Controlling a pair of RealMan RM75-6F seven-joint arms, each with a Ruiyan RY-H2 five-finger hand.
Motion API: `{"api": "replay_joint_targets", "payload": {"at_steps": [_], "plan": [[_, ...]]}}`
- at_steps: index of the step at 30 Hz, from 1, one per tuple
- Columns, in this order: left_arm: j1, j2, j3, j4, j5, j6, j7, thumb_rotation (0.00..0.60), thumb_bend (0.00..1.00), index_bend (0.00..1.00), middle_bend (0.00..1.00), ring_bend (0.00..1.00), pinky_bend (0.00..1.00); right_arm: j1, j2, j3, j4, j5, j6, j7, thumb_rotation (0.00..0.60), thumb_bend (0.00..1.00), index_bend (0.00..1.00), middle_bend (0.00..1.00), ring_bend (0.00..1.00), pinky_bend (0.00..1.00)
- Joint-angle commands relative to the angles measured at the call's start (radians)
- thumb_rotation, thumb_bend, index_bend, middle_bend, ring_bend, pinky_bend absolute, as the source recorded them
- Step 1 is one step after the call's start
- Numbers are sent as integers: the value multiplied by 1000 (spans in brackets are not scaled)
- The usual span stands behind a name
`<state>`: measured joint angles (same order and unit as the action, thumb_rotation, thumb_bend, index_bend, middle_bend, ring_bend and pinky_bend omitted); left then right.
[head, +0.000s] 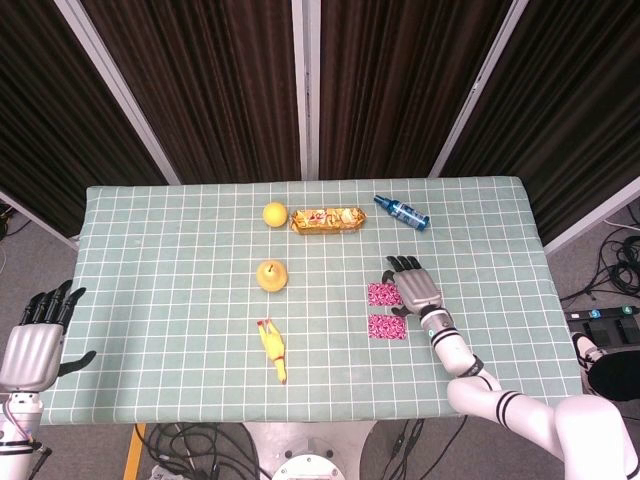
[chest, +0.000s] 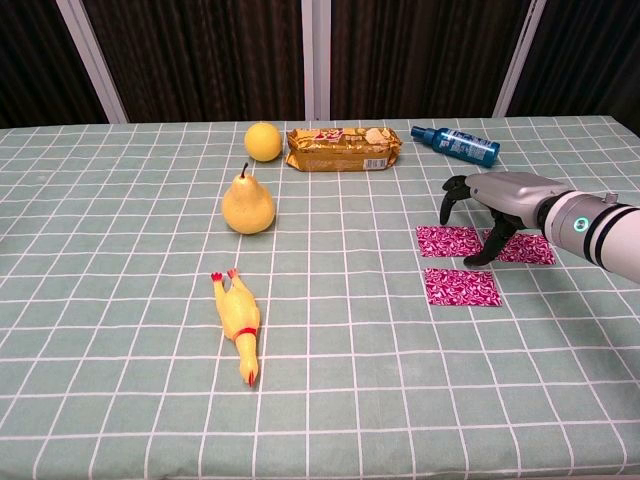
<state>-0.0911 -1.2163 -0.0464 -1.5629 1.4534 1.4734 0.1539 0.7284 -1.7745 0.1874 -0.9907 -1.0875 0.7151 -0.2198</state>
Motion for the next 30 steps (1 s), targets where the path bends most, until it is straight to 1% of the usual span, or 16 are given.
{"api": "replay_joint_targets", "payload": {"at_steps": [1,8,14,17,21,30], "plan": [[1,-1,1,3,-1,0,-5,600,0,159,156,126,137,4,-8,2,8,11,-3,-8,600,103,341,48,0,0],[4,-3,3,8,0,2,-10,600,0,159,156,126,137,8,-21,4,24,23,0,-14,600,105,387,64,0,0],[4,-1,4,6,3,3,-9,600,0,159,156,126,137,11,-20,4,29,23,-5,-7,600,105,391,65,0,0],[3,0,3,4,2,2,-9,600,0,159,156,126,137,10,-16,4,27,16,1,2,600,105,376,60,0,0],[-1,2,1,1,2,-4,-6,600,0,159,156,126,137,11,-12,2,34,15,-5,4,600,105,315,57,0,0],[-1,7,2,-4,1,-4,-6,600,0,159,156,126,137,20,-21,-5,45,21,-25,-3,600,104,313,57,0,0]]}}
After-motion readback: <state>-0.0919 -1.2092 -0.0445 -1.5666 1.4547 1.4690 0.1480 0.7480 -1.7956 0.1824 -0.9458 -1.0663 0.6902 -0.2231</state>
